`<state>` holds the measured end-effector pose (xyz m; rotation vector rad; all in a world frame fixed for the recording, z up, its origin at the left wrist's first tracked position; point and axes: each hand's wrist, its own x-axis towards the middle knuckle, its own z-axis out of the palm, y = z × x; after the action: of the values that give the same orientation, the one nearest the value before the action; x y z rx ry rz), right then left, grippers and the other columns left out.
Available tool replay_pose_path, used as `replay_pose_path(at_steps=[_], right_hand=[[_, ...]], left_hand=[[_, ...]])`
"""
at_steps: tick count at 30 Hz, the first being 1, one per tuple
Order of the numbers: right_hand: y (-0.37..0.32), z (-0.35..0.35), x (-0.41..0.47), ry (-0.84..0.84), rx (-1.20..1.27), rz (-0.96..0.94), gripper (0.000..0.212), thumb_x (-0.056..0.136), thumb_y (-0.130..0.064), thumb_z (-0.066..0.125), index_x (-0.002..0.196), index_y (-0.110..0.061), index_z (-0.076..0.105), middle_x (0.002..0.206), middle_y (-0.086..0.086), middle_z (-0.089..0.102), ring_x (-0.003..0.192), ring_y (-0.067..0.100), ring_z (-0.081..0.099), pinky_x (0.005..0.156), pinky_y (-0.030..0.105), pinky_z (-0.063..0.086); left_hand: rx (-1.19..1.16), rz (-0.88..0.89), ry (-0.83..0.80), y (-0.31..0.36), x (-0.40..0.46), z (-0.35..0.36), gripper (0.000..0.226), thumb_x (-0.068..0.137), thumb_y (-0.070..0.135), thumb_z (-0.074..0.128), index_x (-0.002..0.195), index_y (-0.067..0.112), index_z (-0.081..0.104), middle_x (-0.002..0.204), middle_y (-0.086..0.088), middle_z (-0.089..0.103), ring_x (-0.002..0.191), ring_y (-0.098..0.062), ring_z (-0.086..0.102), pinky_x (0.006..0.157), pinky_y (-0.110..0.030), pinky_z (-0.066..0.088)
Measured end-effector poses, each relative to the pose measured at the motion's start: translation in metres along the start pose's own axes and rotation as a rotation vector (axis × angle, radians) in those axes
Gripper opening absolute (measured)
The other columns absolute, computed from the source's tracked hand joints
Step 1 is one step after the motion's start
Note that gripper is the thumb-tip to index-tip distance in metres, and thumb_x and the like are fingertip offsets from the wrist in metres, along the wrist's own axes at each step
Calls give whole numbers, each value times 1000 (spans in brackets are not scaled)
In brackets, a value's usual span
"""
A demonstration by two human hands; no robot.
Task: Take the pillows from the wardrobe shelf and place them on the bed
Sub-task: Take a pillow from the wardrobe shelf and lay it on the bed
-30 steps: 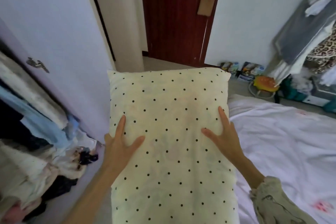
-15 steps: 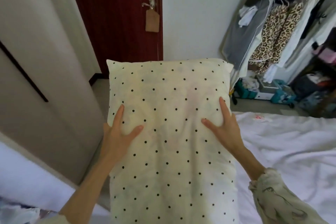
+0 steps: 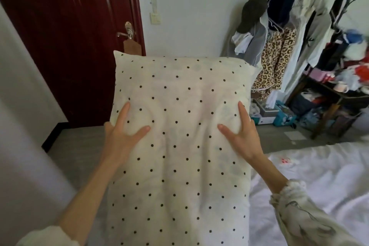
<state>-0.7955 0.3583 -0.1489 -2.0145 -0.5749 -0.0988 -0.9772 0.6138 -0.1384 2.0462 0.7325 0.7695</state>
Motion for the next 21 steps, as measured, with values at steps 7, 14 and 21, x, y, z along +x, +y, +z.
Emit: replay_pose_path(at_steps=[7, 14, 21], right_hand=[[13, 25, 104, 87, -20, 36, 89, 64, -71, 57, 136, -58, 5, 153, -8, 22, 139, 16, 22, 106, 36, 26], [60, 44, 227, 154, -17, 74, 90, 68, -67, 60, 140, -51, 8, 153, -10, 22, 139, 16, 21, 106, 37, 26], [99, 42, 334, 237, -45, 172, 88, 68, -64, 64, 136, -56, 10, 148, -3, 30, 133, 17, 31, 101, 37, 33]], left_hand=[[-46, 76, -115, -4, 128, 50, 79, 66, 66, 64, 122, 75, 9, 112, 3, 29, 100, -13, 35, 90, -33, 29], [-62, 112, -197, -3, 267, 133, 79, 65, 68, 63, 124, 74, 11, 112, 3, 29, 99, -12, 35, 89, -31, 28], [-78, 166, -304, 10, 382, 221, 80, 60, 74, 60, 122, 75, 10, 116, 4, 25, 104, -12, 30, 88, -34, 29]])
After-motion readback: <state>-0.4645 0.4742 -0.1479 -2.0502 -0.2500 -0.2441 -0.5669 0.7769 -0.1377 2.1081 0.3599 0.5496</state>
